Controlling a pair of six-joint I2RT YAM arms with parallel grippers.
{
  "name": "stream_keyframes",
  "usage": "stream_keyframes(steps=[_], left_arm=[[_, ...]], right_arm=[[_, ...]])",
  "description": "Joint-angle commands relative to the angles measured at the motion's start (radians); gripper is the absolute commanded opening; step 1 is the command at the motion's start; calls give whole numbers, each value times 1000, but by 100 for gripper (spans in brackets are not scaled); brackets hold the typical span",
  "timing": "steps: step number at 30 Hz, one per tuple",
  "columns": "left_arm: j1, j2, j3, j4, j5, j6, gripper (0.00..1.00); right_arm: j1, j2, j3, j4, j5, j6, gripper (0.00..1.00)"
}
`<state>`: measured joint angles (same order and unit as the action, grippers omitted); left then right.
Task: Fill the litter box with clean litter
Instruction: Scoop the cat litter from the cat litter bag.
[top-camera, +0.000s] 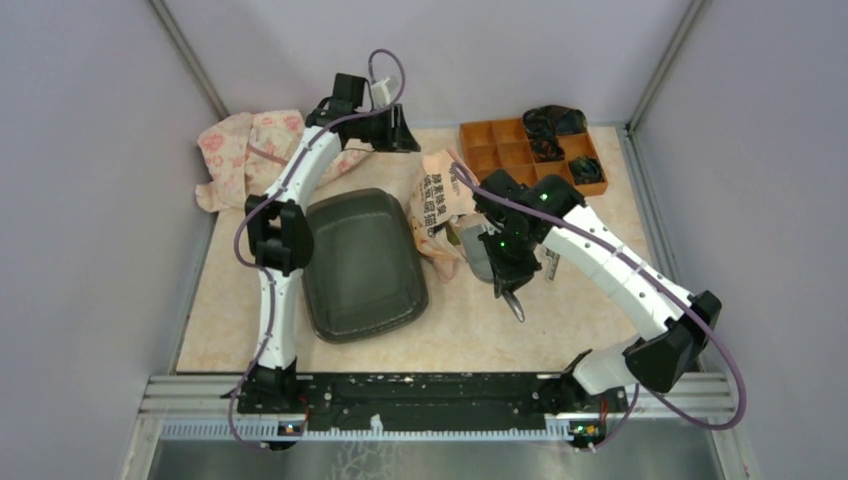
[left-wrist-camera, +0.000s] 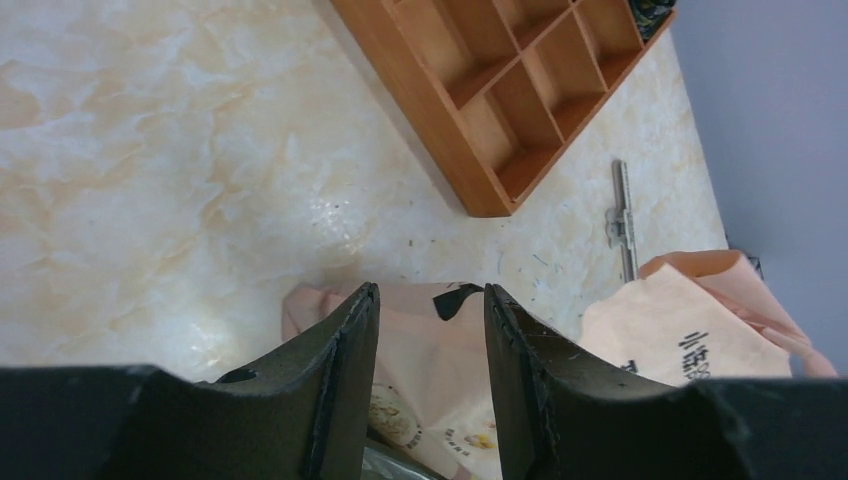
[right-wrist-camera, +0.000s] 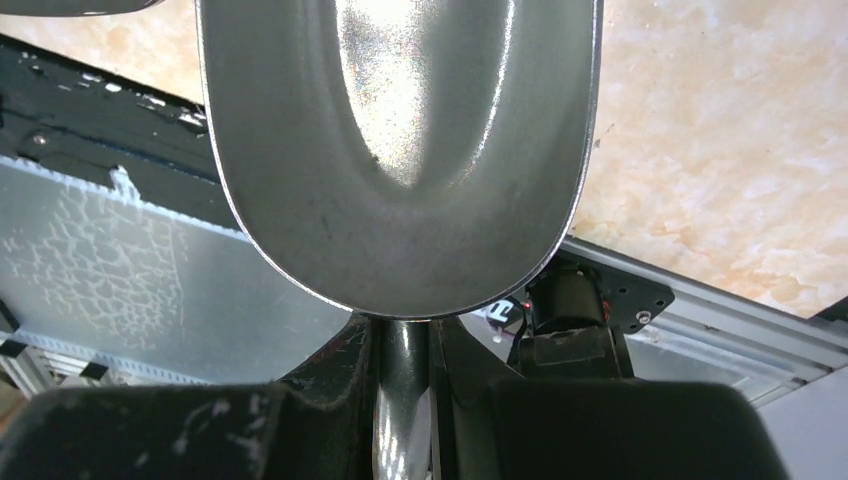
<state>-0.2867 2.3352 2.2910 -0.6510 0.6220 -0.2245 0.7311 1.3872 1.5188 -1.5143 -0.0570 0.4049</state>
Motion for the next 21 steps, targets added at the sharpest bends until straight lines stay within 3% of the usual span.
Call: stream_keyframes(steps=[1,9,21], left_arm=[[-6,-10,32,63,50,-7,49],[-9,-25,-32,90,66,-3,48],[-26,-49,-110,106,64,20,48]], right_arm=[[9,17,26,9,42,22,0],[14,67,37,6,48,27,0],[118,106,41,6,113,83,0]])
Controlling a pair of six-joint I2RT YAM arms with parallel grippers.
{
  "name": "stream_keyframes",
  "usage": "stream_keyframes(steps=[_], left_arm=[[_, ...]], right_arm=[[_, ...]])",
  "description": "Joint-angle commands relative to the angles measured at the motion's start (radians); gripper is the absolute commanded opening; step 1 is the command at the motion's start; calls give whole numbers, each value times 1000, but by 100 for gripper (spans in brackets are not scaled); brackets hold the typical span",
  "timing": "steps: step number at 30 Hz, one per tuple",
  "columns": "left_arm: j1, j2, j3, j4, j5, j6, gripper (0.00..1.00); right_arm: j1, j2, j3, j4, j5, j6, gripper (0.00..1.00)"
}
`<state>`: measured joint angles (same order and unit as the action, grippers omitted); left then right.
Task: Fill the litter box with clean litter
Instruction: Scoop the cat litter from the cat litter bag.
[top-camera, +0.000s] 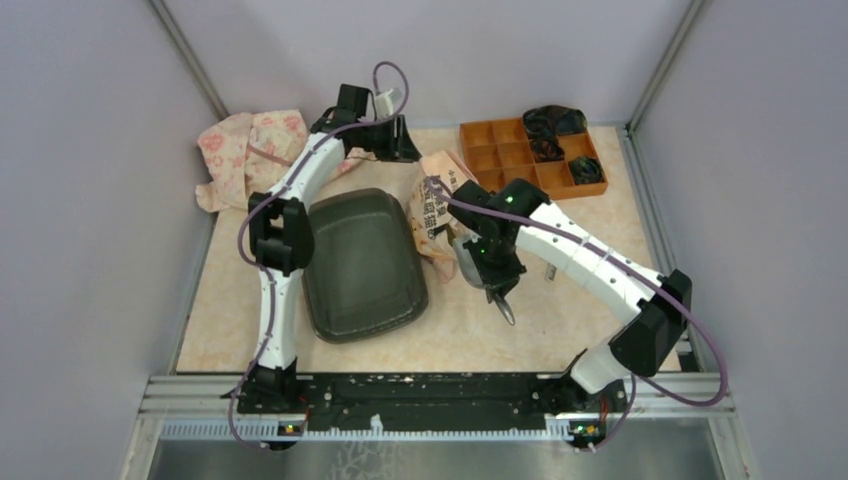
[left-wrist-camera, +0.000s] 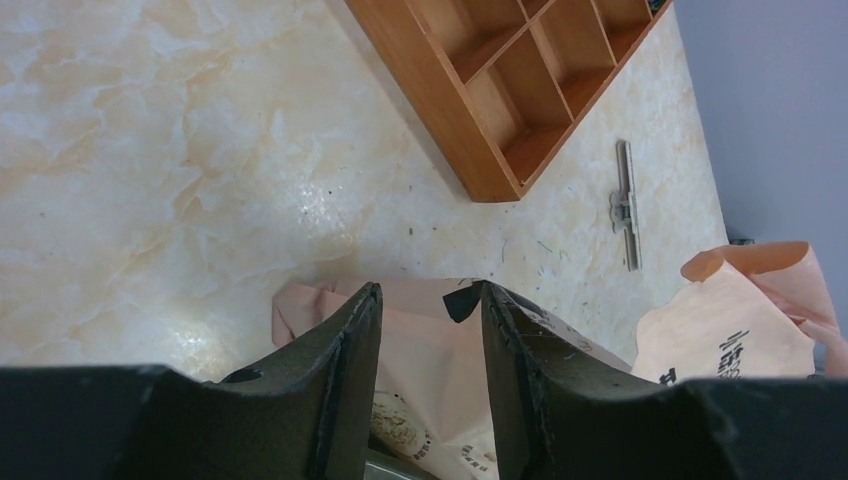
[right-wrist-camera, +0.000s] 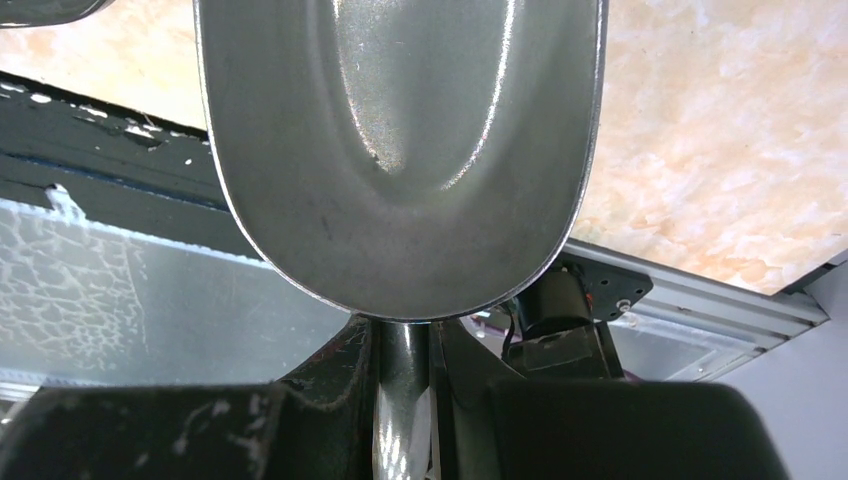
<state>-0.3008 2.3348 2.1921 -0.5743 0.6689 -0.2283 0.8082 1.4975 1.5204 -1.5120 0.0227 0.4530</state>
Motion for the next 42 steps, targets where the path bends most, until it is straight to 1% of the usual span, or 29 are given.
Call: stream_keyframes(steps=[1,6,11,22,31,36,39,42], left_arm=[[-14,-48,-13,30,19,25,48],[-23,-52,-22,29,25,39,47],[-23,-68,-36,30,22,48,47],[-24,-97,-84,45,19,57,47],[-23,-122,-99,46,17,58,46],[-21,-136,-114,50,16,58,46],[-21,-142,-122,53,12,58,46],[-20,-144,-123,56,11,56,46]], right_arm=[[51,-1,35,4,38,39,0],[103,22,38,3,74,63,0],[169,84,69,5,96,85,0],[217,96,112,5,70,97,0],[198,214,256,4,68,23,0],[145,227,257,4,33,-22,0],[111,227,298,5,-9,-34,0],[75,234,333,8,-87,-43,0]])
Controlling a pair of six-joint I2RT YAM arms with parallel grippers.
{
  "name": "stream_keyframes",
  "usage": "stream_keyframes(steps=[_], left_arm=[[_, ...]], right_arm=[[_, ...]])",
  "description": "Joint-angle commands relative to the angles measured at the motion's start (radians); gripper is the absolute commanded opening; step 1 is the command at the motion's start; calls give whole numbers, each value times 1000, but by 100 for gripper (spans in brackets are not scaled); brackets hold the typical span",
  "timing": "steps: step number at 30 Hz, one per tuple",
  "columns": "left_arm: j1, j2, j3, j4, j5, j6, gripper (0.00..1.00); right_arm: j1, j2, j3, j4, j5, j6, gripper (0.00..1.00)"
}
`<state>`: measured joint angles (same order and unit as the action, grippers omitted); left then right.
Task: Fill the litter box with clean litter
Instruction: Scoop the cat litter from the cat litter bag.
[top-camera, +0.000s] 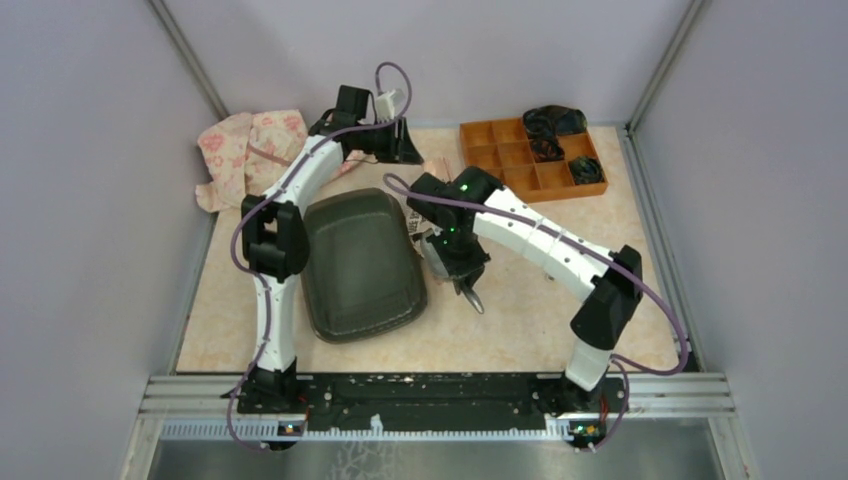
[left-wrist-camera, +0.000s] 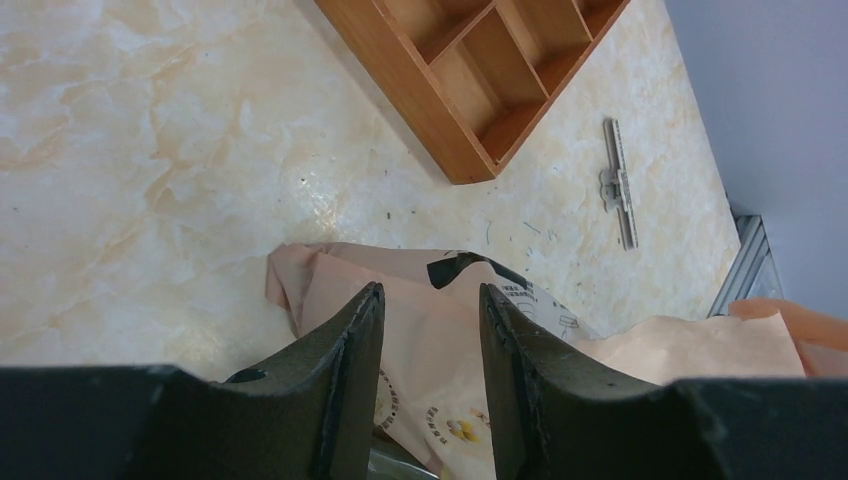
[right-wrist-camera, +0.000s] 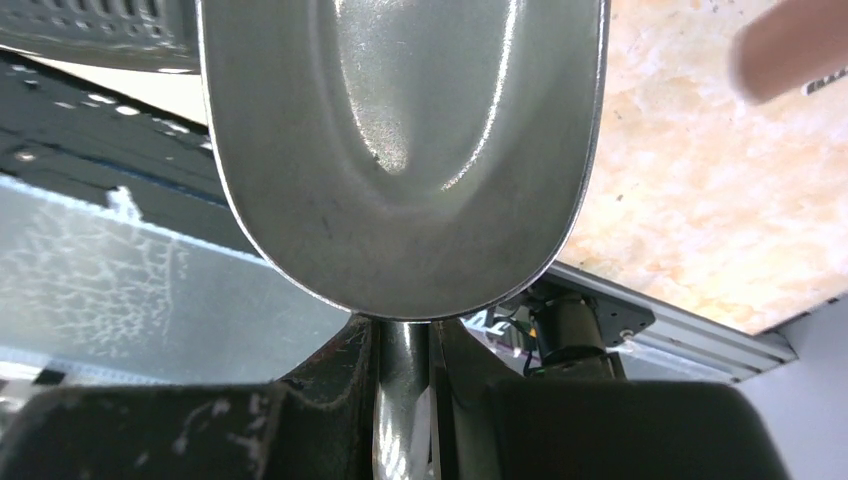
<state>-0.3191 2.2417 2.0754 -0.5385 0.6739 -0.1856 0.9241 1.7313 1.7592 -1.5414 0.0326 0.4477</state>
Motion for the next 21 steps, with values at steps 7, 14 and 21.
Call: stream_keyframes(steps=[7,14,21], left_arm=[[-1,-22,50,15,26,3,46],[-1,-43,14,30,34,9,46],[-1,-60,-2,37,41,7,46]], right_arm=[[-117,66,147,36,-299,-76,0],[-218,29,36,36,-458,-63,0],[-332,-5,-30,29,-584,20,0]])
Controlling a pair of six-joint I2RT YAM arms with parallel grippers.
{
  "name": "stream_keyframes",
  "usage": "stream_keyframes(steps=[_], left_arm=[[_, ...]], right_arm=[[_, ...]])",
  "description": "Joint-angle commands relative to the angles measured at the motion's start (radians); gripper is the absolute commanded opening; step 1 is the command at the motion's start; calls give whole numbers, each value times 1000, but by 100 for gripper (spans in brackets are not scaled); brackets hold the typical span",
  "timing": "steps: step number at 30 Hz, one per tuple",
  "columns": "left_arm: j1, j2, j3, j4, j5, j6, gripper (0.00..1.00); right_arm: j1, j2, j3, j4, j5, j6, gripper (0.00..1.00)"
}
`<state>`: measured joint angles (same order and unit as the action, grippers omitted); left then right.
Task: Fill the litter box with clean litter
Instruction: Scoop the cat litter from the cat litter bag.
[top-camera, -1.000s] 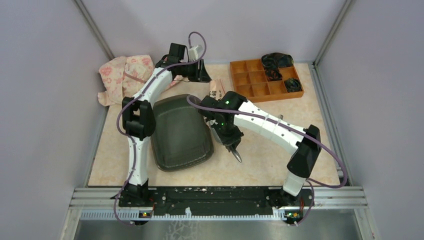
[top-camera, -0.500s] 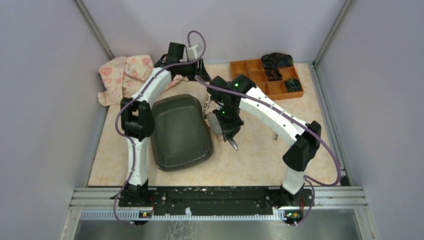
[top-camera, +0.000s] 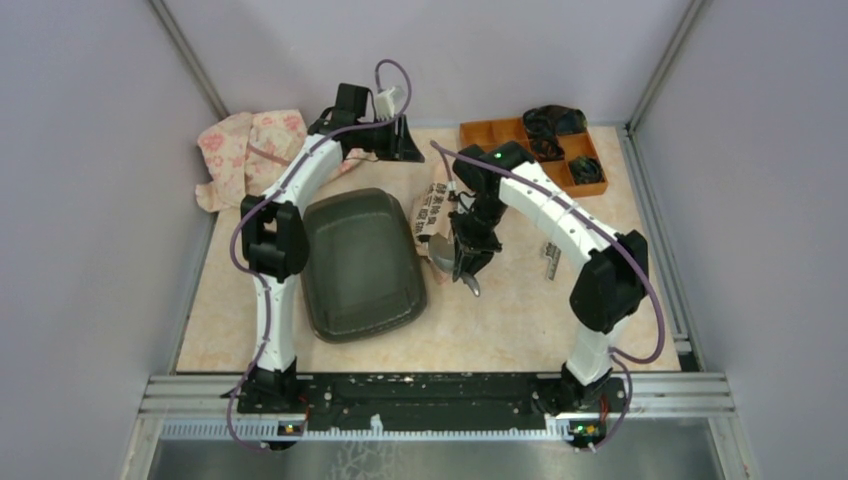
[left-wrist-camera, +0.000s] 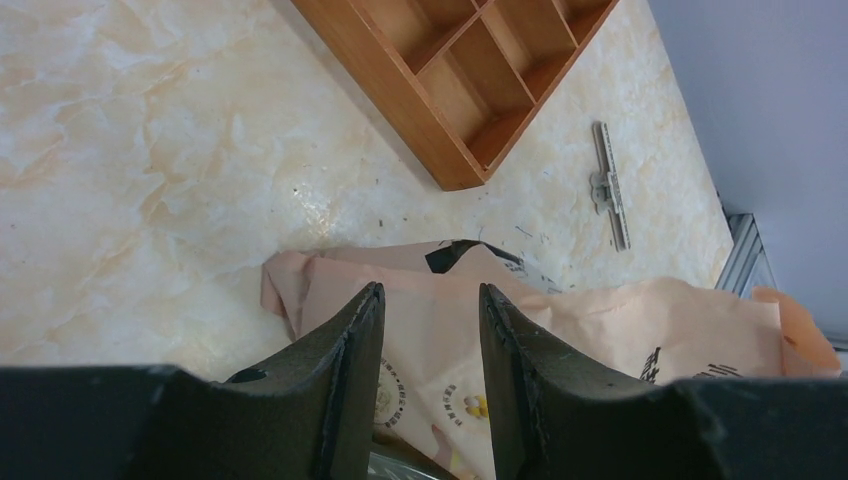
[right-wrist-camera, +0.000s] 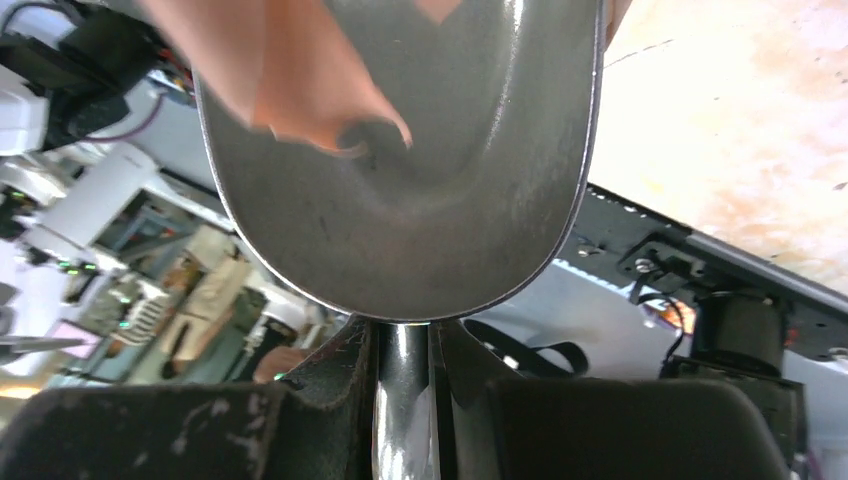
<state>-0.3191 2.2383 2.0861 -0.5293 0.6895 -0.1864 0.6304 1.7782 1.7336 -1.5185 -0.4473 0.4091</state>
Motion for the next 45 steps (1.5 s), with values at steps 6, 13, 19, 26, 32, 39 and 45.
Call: stream_keyframes(steps=[6,13,19,26,32,39,45], left_arm=[[-1,-76,-41,46,29,-1,46],[0,-99,-62,48,23,1,46],[0,-105,-70,49,19,4,46],[0,-117,-88,63,23,-5,46],[0,-140,-116,63,13,5,46],[3,-142,-123,60,10,11,46],[7,-131,-115,62,9,10,46]], right_arm=[[-83,48,167,8,-61,161,0],[-95,161,236,8,-27,154,0],[-96,45,20,7,-128,134,0],[-108,21,-55,6,-206,171,0],[-125,167,82,6,-202,171,0],[-155,287,154,7,-153,140,0],[-175,255,42,7,-161,124,0]])
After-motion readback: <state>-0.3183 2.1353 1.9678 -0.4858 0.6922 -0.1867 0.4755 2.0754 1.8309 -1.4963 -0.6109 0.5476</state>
